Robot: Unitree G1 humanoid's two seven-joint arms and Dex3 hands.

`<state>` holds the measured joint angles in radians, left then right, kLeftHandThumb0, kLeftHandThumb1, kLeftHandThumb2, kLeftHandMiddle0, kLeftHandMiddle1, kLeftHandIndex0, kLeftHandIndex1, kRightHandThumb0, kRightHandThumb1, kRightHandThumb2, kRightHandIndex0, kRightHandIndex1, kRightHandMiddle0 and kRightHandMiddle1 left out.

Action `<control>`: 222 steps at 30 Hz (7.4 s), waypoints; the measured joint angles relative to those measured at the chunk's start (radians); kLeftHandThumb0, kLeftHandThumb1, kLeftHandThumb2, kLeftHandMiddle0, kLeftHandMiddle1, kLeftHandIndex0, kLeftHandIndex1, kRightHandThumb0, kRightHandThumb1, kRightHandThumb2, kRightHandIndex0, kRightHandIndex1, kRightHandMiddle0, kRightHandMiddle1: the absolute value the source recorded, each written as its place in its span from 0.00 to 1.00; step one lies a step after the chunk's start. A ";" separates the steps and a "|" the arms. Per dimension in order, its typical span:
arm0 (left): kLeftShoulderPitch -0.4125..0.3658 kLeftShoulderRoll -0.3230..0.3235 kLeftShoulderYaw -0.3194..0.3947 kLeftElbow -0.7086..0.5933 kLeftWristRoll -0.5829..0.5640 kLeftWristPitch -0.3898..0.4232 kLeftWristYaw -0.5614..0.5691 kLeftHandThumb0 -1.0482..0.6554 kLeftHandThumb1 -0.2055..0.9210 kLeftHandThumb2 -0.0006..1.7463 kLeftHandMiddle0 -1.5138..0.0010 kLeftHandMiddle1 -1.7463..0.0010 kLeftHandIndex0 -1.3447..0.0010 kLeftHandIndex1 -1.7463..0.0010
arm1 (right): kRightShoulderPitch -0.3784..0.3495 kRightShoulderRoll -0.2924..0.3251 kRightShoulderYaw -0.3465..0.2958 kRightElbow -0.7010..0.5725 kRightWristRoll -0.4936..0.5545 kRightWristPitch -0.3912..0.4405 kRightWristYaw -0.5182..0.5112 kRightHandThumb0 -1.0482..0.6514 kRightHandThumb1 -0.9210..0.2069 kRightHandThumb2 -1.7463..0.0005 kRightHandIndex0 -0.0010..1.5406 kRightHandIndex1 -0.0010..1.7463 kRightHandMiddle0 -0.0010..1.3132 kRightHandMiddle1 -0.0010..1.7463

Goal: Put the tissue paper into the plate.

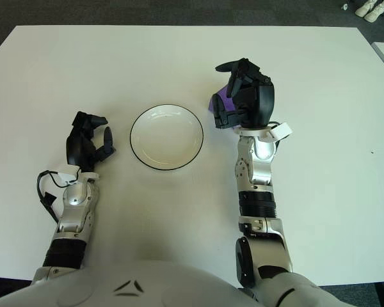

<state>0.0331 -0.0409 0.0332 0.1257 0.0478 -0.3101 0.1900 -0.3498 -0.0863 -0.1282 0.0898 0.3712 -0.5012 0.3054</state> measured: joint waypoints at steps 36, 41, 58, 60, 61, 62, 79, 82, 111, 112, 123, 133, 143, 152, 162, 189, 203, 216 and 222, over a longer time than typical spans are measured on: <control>0.015 -0.005 -0.003 -0.015 0.002 0.001 0.002 0.38 0.69 0.58 0.55 0.24 0.69 0.00 | 0.031 -0.566 -0.067 -0.102 -0.657 0.038 -0.024 0.00 0.09 0.76 0.00 0.11 0.00 0.18; 0.017 -0.005 -0.006 -0.019 0.003 0.001 0.001 0.38 0.69 0.58 0.55 0.24 0.69 0.00 | 0.006 -0.601 -0.034 -0.065 -0.666 0.012 -0.012 0.00 0.06 0.78 0.00 0.05 0.00 0.13; 0.026 -0.005 -0.010 -0.027 0.004 0.000 0.001 0.38 0.71 0.55 0.55 0.24 0.71 0.00 | -0.030 -0.646 0.008 0.013 -0.658 -0.108 -0.001 0.00 0.07 0.80 0.00 0.00 0.00 0.00; 0.027 -0.005 -0.010 -0.028 0.004 0.000 0.001 0.38 0.71 0.55 0.56 0.24 0.71 0.00 | -0.037 -0.650 0.015 0.020 -0.655 -0.114 0.007 0.00 0.08 0.81 0.00 0.00 0.00 0.00; 0.027 -0.005 -0.010 -0.028 0.004 0.000 0.001 0.38 0.71 0.55 0.56 0.24 0.71 0.00 | -0.041 -0.654 0.019 0.025 -0.653 -0.117 0.014 0.00 0.08 0.81 0.00 0.00 0.00 0.00; 0.027 -0.005 -0.010 -0.028 0.004 -0.001 0.001 0.38 0.71 0.56 0.56 0.24 0.71 0.00 | -0.046 -0.657 0.024 0.031 -0.651 -0.121 0.022 0.00 0.09 0.81 0.00 0.00 0.00 0.00; 0.026 -0.005 -0.011 -0.022 -0.003 -0.042 -0.018 0.38 0.71 0.56 0.55 0.21 0.71 0.00 | -0.111 -0.723 0.097 0.055 -0.569 -0.089 0.239 0.01 0.15 0.83 0.00 0.00 0.00 0.00; 0.026 -0.004 -0.011 -0.020 -0.003 -0.049 -0.020 0.38 0.71 0.55 0.54 0.21 0.71 0.00 | -0.114 -0.726 0.108 0.045 -0.552 -0.062 0.278 0.01 0.16 0.83 0.00 0.00 0.00 0.00; 0.024 -0.006 -0.010 -0.019 -0.001 -0.047 -0.014 0.38 0.71 0.56 0.56 0.20 0.71 0.00 | -0.215 -0.729 0.221 0.059 -0.592 0.157 0.446 0.07 0.23 0.83 0.00 0.00 0.00 0.00; 0.024 -0.006 -0.010 -0.019 -0.001 -0.050 -0.014 0.38 0.71 0.56 0.55 0.19 0.71 0.00 | -0.218 -0.728 0.224 0.063 -0.594 0.165 0.448 0.08 0.24 0.83 0.00 0.00 0.00 0.00; 0.024 -0.009 -0.007 -0.020 0.000 -0.048 -0.013 0.38 0.72 0.55 0.57 0.21 0.71 0.00 | -0.225 -0.722 0.243 0.079 -0.597 0.232 0.469 0.10 0.32 0.75 0.00 0.00 0.00 0.00; 0.026 -0.010 -0.005 -0.025 0.000 -0.048 -0.013 0.38 0.71 0.56 0.56 0.20 0.70 0.00 | -0.274 -0.672 0.275 0.250 -0.646 0.194 0.377 0.09 0.33 0.72 0.00 0.00 0.00 0.00; 0.033 -0.017 -0.001 -0.038 0.012 -0.026 0.005 0.38 0.71 0.56 0.56 0.23 0.70 0.00 | -0.361 -0.598 0.330 0.635 -0.724 0.011 0.142 0.05 0.31 0.70 0.00 0.00 0.00 0.00; 0.044 -0.022 -0.002 -0.042 0.014 -0.022 0.005 0.38 0.71 0.56 0.55 0.21 0.70 0.00 | -0.404 -0.583 0.354 0.768 -0.745 -0.096 0.048 0.02 0.26 0.72 0.00 0.00 0.00 0.00; 0.047 -0.019 -0.002 -0.041 0.009 -0.040 -0.002 0.38 0.71 0.56 0.55 0.18 0.71 0.00 | -0.399 -0.562 0.358 0.810 -0.744 -0.133 -0.017 0.02 0.23 0.74 0.00 0.00 0.00 0.00; 0.053 -0.022 0.003 -0.039 0.007 -0.041 0.002 0.38 0.71 0.56 0.55 0.20 0.70 0.00 | -0.216 -0.479 0.356 0.639 -0.796 -0.031 -0.435 0.34 0.63 0.36 0.03 0.95 0.06 0.97; 0.058 -0.031 0.007 -0.047 0.006 -0.033 0.005 0.38 0.70 0.57 0.56 0.20 0.70 0.00 | -0.134 -0.463 0.351 0.490 -0.869 0.041 -0.604 0.39 0.59 0.35 0.68 1.00 0.58 1.00; 0.059 -0.026 0.009 -0.047 0.000 -0.038 -0.003 0.38 0.70 0.57 0.57 0.19 0.70 0.00 | -0.033 -0.370 0.277 0.353 -0.783 0.085 -0.638 0.52 0.58 0.22 0.85 1.00 0.79 1.00; 0.062 -0.027 0.010 -0.049 -0.001 -0.035 -0.003 0.38 0.69 0.57 0.58 0.20 0.69 0.00 | 0.007 -0.346 0.262 0.289 -0.786 0.107 -0.640 0.53 0.57 0.20 0.89 1.00 0.82 1.00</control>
<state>0.0948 -0.0680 0.0435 0.0762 0.0473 -0.3450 0.1871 -0.3433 -0.4328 0.1333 0.3784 -0.4144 -0.3942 -0.3346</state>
